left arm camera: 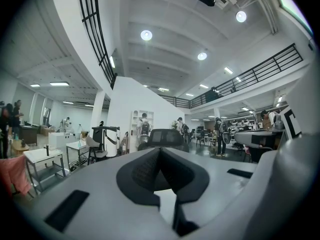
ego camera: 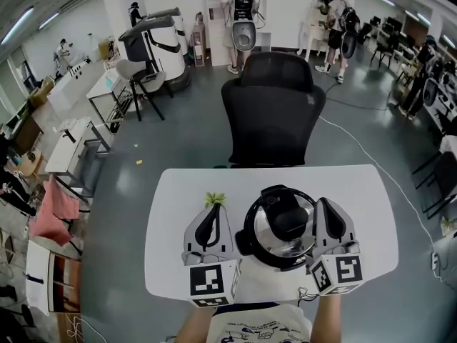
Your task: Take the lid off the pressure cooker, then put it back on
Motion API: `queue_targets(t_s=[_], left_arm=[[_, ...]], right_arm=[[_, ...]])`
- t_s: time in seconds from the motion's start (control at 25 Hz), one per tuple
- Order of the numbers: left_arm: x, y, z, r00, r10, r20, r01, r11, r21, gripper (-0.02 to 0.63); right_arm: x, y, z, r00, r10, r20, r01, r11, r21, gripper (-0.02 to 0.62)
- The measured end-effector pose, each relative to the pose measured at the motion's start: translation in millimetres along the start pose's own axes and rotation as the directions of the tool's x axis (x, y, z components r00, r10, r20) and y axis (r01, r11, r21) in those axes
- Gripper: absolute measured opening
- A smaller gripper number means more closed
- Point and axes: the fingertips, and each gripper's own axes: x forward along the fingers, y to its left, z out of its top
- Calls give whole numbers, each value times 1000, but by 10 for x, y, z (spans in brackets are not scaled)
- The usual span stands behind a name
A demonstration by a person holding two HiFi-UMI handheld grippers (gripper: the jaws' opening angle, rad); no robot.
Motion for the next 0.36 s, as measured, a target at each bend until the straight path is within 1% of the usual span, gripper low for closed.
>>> queue_targets(t_s=[0.36], left_arm=[[18,-5,-30,1000,-7,-5,7,1000,-7,14]], right_arm=[[8,8,-9,1000,-5,-2,5,1000,10,14]])
